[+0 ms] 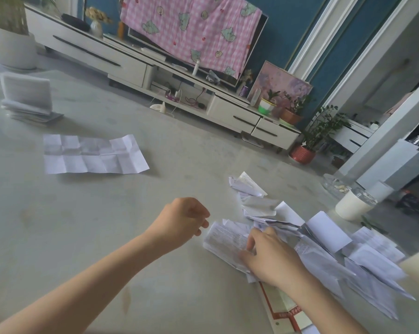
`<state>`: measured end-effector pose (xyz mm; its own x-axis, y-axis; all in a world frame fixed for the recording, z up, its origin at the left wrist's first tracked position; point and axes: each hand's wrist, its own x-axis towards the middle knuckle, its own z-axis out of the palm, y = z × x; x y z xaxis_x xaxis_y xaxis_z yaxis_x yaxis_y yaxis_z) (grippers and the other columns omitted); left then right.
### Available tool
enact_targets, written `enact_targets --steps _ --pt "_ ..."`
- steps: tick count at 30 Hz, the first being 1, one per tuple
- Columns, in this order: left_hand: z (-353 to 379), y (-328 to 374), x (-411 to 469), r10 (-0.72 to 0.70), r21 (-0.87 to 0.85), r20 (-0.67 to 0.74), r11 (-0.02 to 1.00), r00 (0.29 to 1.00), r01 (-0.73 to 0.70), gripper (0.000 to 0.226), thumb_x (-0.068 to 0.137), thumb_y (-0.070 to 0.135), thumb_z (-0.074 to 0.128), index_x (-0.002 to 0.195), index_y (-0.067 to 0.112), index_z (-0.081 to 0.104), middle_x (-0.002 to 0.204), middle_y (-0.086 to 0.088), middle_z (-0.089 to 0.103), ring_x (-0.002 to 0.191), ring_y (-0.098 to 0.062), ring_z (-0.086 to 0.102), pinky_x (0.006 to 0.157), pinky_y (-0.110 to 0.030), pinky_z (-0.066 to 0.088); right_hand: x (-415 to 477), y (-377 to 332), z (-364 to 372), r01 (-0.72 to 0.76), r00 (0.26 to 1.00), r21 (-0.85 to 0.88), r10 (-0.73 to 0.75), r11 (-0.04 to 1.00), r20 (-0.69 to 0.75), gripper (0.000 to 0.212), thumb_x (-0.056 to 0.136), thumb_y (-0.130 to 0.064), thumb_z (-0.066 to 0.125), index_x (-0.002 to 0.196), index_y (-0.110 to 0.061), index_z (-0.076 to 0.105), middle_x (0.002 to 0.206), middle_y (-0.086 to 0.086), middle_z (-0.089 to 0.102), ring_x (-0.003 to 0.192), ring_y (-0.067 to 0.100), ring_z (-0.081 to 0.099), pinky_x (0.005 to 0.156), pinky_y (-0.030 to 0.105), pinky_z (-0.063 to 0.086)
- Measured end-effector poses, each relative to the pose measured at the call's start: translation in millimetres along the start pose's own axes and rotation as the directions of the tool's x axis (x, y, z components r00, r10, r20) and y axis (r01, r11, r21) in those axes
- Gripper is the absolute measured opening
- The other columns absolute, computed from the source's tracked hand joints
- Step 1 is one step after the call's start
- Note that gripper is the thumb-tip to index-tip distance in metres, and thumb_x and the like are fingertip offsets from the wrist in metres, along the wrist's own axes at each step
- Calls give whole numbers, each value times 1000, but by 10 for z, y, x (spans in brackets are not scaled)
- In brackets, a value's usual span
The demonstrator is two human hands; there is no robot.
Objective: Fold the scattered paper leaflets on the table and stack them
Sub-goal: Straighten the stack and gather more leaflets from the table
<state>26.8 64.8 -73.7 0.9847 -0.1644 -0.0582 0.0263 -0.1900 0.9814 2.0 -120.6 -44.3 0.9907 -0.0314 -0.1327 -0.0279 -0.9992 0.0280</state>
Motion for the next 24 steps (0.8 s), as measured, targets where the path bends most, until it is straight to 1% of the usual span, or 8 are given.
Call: enact_targets --steps 3,6,13,16,18,20,22,24 --pt "-33 5 19 5 4 -18 1000 1000 -5 22 90 4 46 82 18 61 82 2 69 63 -11 60 59 -22 46 22 7 -39 1 999 92 4 996 -52 13 87 -33 51 91 -21 52 105 -2 44 90 19 55 65 28 38" --pt "-79 31 33 13 -18 -42 1000 999 -14 22 91 3 45 84 17 61 82 2 69 64 -11 59 56 -18 45 86 60 -108 31 989 195 -2 980 -148 8 87 -31 55 86 -23 54 104 -3 48 92 16 55 75 29 42" --pt "-237 123 57 3 -94 -127 995 992 -16 24 89 3 44 83 18 62 83 3 68 67 -12 61 60 -21 47 272 -28 -330 141 942 306 -33 942 -333 17 85 -24 59 71 -21 51 92 1 60 87 15 54 74 28 41" --pt "-442 166 73 -5 -131 -273 991 962 -32 22 87 2 45 88 15 64 87 0 67 71 -14 62 65 -26 49 414 -414 -415 268 898 309 -121 913 -422 12 85 -20 58 74 -16 54 88 2 62 85 17 55 75 31 44" --pt "-604 173 87 -19 -117 -426 993 905 -34 24 87 3 44 94 12 65 89 -3 65 81 -21 62 75 -34 52 518 -763 -402 379 871 299 -228 876 -435 8 85 -19 56 80 -14 58 89 2 63 82 16 54 73 29 43" --pt "-791 159 61 -26 -92 -551 995 834 -29 28 86 1 42 98 9 66 88 -6 63 88 -27 60 80 -40 50 641 -1154 -298 494 851 311 -378 812 -365 10 87 -20 55 93 -15 61 101 2 61 83 14 52 73 22 39" --pt "-964 119 14 -49 -77 -616 997 786 2 34 85 -1 40 108 8 64 100 -7 65 98 -28 58 76 -35 45 776 -1553 -132 598 800 270 -540 754 -262 26 90 -22 54 115 -15 59 123 4 53 107 16 48 89 19 35" --pt "-1115 44 -56 -81 -81 -650 996 756 37 36 86 0 41 114 9 62 115 -7 63 107 -24 56 76 -28 40 875 -1922 21 684 730 205 -657 700 -189 38 91 -24 52 128 -19 54 145 3 38 133 19 31 109 27 25"
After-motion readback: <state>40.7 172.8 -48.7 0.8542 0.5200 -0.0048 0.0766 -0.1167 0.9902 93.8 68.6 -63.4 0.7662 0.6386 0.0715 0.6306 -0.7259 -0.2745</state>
